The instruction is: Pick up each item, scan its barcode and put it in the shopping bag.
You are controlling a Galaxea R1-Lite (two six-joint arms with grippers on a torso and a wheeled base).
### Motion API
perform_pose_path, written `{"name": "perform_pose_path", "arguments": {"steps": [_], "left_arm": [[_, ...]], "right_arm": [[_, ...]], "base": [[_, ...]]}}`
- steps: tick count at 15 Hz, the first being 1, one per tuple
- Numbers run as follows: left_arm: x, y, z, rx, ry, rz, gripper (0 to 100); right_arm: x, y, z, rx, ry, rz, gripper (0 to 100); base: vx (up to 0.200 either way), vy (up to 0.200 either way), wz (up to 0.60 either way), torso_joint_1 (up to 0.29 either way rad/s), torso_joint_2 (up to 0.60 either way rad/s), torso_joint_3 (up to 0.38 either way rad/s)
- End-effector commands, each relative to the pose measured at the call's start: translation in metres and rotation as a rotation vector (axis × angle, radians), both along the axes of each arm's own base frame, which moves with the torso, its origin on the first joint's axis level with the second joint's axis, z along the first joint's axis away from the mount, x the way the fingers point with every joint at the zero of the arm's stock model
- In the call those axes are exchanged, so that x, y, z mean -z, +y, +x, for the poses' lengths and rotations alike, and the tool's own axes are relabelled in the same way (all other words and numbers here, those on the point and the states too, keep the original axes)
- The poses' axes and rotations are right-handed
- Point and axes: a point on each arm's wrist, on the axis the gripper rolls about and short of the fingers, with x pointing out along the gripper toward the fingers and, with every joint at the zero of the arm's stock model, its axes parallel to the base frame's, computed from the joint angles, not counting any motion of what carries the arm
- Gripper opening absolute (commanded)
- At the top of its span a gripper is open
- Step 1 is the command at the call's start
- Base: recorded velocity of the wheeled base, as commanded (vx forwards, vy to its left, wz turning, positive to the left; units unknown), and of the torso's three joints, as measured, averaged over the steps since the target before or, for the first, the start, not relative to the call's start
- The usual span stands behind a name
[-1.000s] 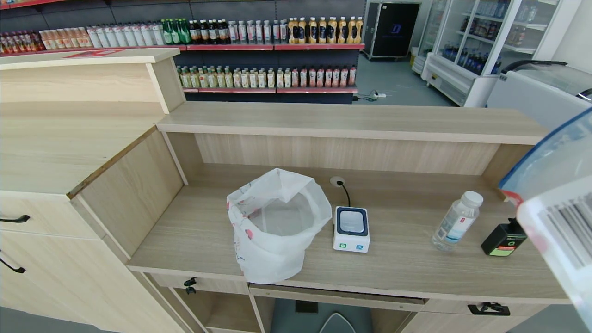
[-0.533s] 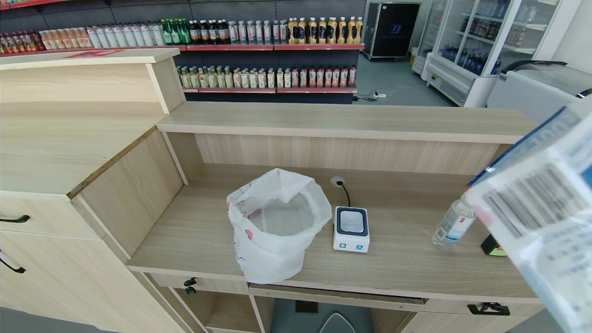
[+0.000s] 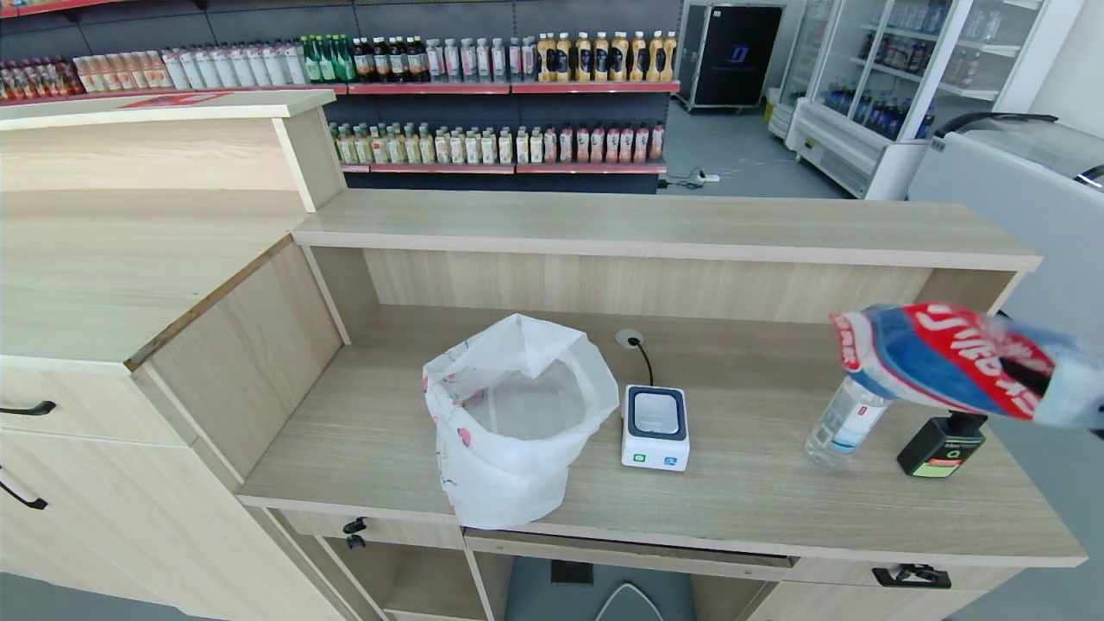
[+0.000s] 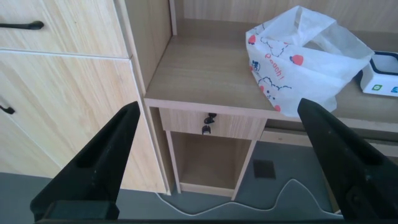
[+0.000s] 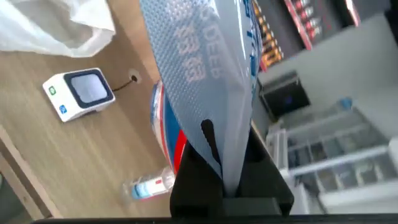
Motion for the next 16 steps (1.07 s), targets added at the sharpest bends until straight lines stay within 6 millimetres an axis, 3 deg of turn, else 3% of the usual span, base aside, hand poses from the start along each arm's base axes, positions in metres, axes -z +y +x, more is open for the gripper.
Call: {"name": "perform_pose_path", "arguments": {"steps": [1, 4, 8, 12, 16], "left_arm": [[0.000, 0.000, 0.000, 0.000, -0.002, 0.000, 100], [0.000, 0.000, 0.000, 0.000, 0.000, 0.000, 100], [0.000, 0.000, 0.000, 0.000, 0.000, 0.000, 100], [0.000, 0.000, 0.000, 0.000, 0.000, 0.000, 100], [0.000, 0.000, 0.000, 0.000, 0.000, 0.000, 100]], "right_arm": [[-0.020, 0.001, 0.014, 0.186, 0.051, 0.228, 0], [-0.023, 0.005, 0.041, 0.376, 0.192, 0.590, 0], [-0.007, 0.012, 0.060, 0.376, 0.381, 0.851, 0], [0.005, 0.009, 0.074, 0.418, 0.449, 0.891, 0], [0.013, 0.000, 0.072, 0.483, 0.440, 0.885, 0]], "base": [[0.000, 0.000, 0.00, 0.000, 0.00, 0.000], [0.000, 0.000, 0.00, 0.000, 0.00, 0.000], [0.000, 0.000, 0.00, 0.000, 0.00, 0.000], [0.000, 0.000, 0.00, 0.000, 0.00, 0.000], [0.000, 0.000, 0.00, 0.000, 0.00, 0.000]]}}
